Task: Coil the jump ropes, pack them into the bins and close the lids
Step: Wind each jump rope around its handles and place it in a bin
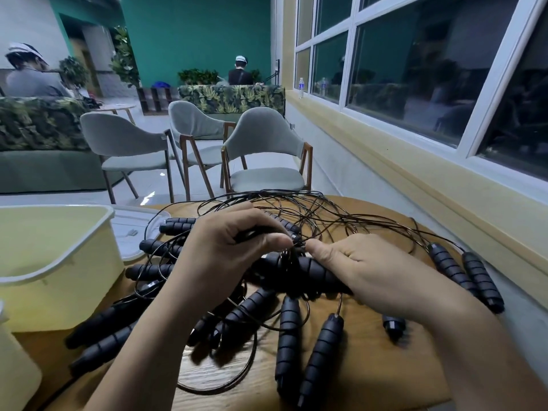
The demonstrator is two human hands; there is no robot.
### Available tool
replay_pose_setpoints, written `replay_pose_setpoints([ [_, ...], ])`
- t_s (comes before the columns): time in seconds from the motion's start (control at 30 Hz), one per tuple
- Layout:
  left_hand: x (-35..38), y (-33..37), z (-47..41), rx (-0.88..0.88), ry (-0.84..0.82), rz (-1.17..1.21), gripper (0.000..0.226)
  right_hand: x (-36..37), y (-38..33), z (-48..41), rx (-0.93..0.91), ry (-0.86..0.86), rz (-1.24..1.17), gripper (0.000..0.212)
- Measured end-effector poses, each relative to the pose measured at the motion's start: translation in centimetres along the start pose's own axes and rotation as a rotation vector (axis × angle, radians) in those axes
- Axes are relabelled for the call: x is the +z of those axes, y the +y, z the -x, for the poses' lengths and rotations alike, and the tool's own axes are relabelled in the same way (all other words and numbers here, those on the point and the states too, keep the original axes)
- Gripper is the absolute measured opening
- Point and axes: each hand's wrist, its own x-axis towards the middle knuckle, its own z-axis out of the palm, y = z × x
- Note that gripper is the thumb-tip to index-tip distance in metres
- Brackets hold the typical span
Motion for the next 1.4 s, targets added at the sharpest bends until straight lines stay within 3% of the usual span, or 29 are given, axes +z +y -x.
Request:
replay_pose_setpoints([
  [0.17, 0.1, -0.7, 0.2, -0.055, -0.105, 0.178, 0.014, -0.2, -1.3, 0.9, -0.083, -0.151, -0.070, 0.071],
  [0.33, 0.2, -2.3, 0.3, -0.190, -0.126, 0.450, 0.020, -0.4, -1.0, 1.2, -0.180, -0.136, -0.280, 0.075],
  [0.43, 0.7, -2.2, -0.1, -0.220, -0.151, 0.406, 0.011, -0.8, -1.1, 1.3, -0.207, -0.080, -0.505, 0.066],
  [0.5, 1.1, -1.4, -0.1, -0.279, -0.150, 0.260, 0.038, -0.8, -1.1, 1.3, -0.200, -0.036, -0.626, 0.061],
  [0.57, 1.8, -1.4, 0.3, -0.336, -0.144, 0.149, 0.048, -0.7, -1.1, 1.2, -0.181, 0.013, -0.712, 0.060],
  [0.77, 4.4, -1.5, 0.7, -0.327, -0.194, 0.285, 0.038, -0.1, -0.6, 0.2, -0.082, 0.271, -1.006, 0.051],
  [0.9, 5.8, -1.4, 1.3, -0.269, -0.255, 0.085, 0.033, 0.3, 0.8, -0.8, -0.084, 0.479, -0.794, 0.045],
  [1.1, 6.1, -0.9, 1.4, -0.297, -0.277, 0.110, 0.031, 1.8, 0.6, -1.4, -0.077, 0.677, -0.372, 0.036],
  [1.23, 5.5, -0.4, 1.2, -0.317, -0.201, 0.157, 0.026, 3.2, 0.1, -1.9, -0.151, 0.792, -0.248, 0.028],
  [1.4, 4.8, -0.5, 1.3, -0.356, -0.115, 0.252, 0.014, 4.6, 0.3, -3.1, -0.208, 0.858, -0.154, 0.037],
])
